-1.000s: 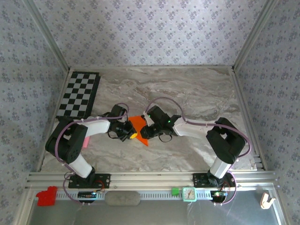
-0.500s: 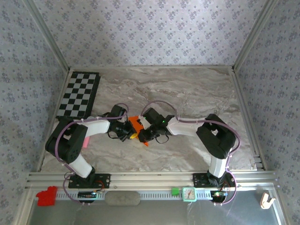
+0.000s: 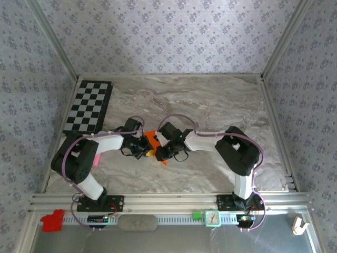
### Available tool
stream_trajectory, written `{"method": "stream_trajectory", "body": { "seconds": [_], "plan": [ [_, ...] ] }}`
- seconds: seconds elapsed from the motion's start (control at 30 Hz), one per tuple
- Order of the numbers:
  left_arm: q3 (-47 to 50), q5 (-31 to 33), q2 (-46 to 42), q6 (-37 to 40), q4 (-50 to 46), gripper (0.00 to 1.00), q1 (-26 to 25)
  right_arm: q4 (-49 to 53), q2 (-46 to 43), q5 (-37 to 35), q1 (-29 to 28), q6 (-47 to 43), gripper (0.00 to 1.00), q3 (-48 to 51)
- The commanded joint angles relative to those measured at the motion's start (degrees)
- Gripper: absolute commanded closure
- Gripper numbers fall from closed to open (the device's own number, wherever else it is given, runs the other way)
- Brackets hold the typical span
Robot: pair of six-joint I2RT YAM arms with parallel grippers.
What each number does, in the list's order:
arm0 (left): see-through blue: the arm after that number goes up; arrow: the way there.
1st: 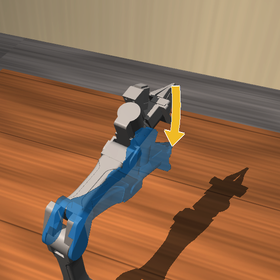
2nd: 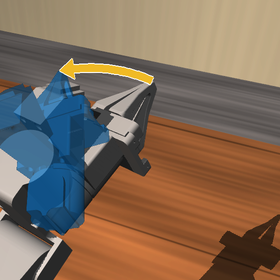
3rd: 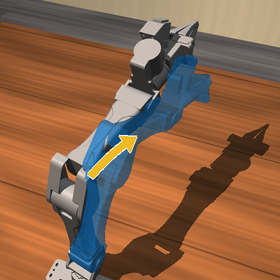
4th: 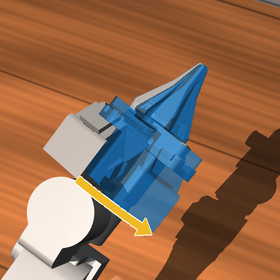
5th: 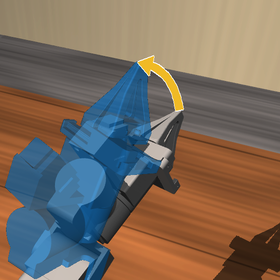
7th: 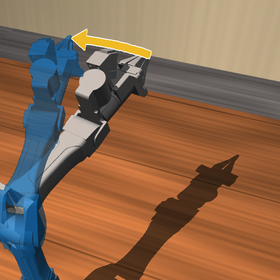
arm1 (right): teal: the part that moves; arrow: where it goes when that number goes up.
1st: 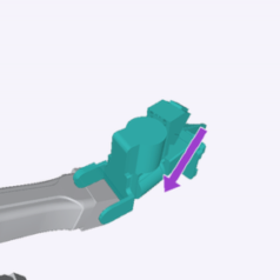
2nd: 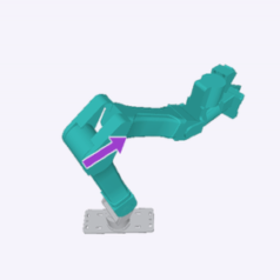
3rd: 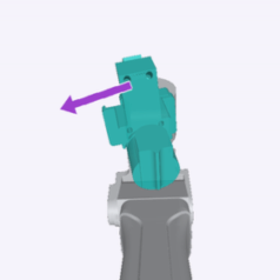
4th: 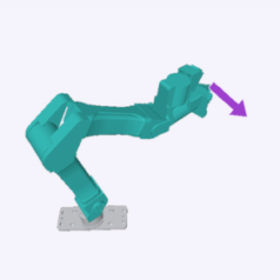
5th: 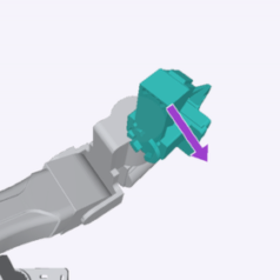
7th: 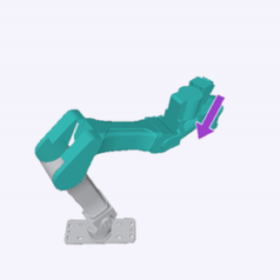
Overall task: Fold a paper plane with a square sheet of paper (pick it up from the middle)
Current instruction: Third fold the triangle at the center of the table.
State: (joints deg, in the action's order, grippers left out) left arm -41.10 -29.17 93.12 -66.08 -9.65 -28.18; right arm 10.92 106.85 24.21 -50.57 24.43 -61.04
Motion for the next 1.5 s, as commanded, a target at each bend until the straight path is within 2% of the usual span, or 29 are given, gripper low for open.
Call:
{"method": "stream_trajectory", "body": {
  "seconds": [0.0, 0.5, 0.8, 1.13, 1.33, 1.47],
  "plan": [
    [3.15, 5.96, 4.13, -0.87, -5.27, 0.94, -0.29, 2.46, 0.82, -1.13, -0.37, -0.52, 0.94, -1.19],
    [3.60, 6.80, 4.80, -0.75, -5.58, 0.94, -0.28, 4.53, 2.09, -3.10, -0.13, -1.12, 0.95, -0.85],
    [3.62, 8.05, 5.56, 0.78, -7.00, 0.95, 0.14, 5.37, 1.38, -1.67, 0.33, -2.36, 0.95, 1.09],
    [3.77, 8.19, 6.28, 2.09, -7.31, 0.95, 1.22, -1.37, -5.36, 2.35, 0.67, -1.93, 0.93, 10.78],
    [2.89, 7.59, 6.13, 2.63, -7.66, 0.95, 1.30, -2.68, -9.75, 0.40, 0.63, 0.47, 0.93, 15.64],
    [2.06, 6.89, 5.42, 3.03, -7.81, 0.95, 1.20, -4.90, -16.10, -3.45, 0.47, 2.00, 0.92, 16.28]
  ]
}}
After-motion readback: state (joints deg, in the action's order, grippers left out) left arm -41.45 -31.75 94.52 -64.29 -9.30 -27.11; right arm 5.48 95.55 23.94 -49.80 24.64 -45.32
